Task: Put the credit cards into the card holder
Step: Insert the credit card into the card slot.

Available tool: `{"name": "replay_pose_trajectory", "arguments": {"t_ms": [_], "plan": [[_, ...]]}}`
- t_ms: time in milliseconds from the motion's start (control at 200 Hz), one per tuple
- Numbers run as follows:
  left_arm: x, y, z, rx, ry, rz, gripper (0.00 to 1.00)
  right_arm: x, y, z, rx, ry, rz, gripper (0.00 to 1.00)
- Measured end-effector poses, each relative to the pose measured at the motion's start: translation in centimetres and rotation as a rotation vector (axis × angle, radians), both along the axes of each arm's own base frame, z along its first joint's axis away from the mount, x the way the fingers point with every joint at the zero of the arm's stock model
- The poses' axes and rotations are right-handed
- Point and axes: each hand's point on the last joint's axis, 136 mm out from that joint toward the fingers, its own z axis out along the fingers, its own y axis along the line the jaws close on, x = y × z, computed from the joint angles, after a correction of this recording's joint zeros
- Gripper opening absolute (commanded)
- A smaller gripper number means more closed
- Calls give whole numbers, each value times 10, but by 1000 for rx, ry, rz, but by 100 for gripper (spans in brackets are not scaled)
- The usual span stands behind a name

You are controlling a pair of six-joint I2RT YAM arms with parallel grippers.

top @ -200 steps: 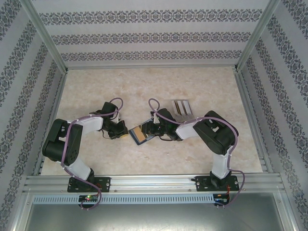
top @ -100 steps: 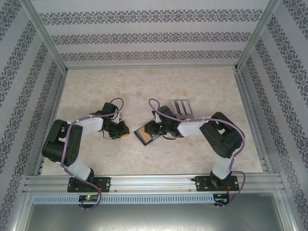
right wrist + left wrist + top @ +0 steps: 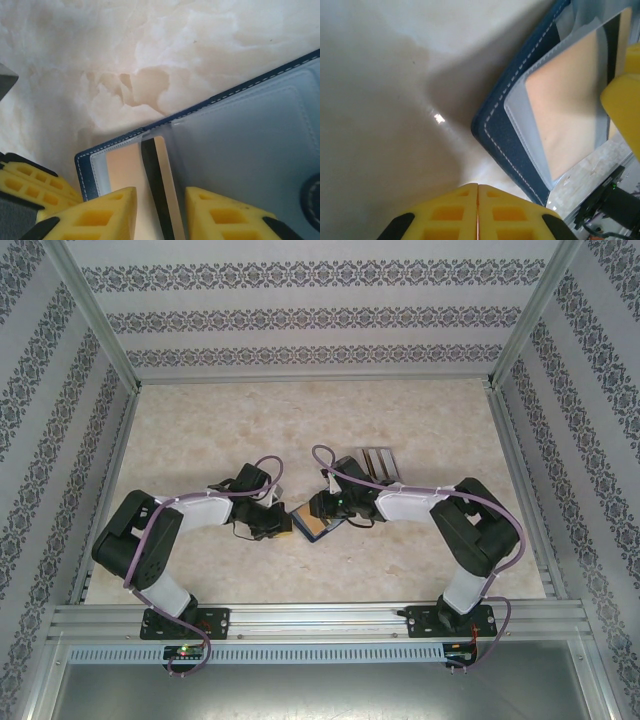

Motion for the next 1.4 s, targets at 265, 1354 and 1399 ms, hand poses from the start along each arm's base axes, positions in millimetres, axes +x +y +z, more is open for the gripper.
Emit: {"name": "replay_pose_trajectory", "arguments": {"t_ms": [265,1354,1399], "plan": [[7,-2,-8,7,16,29,2,-2,-9,-2,-51,-3,8,18],[20,-1,-9,116,62,-21,0,-6,-2,-11,-104,21,61,32],[20,-2,-9,116,63,-22,0,-7,-1,-11,-103,22,66,33]]}}
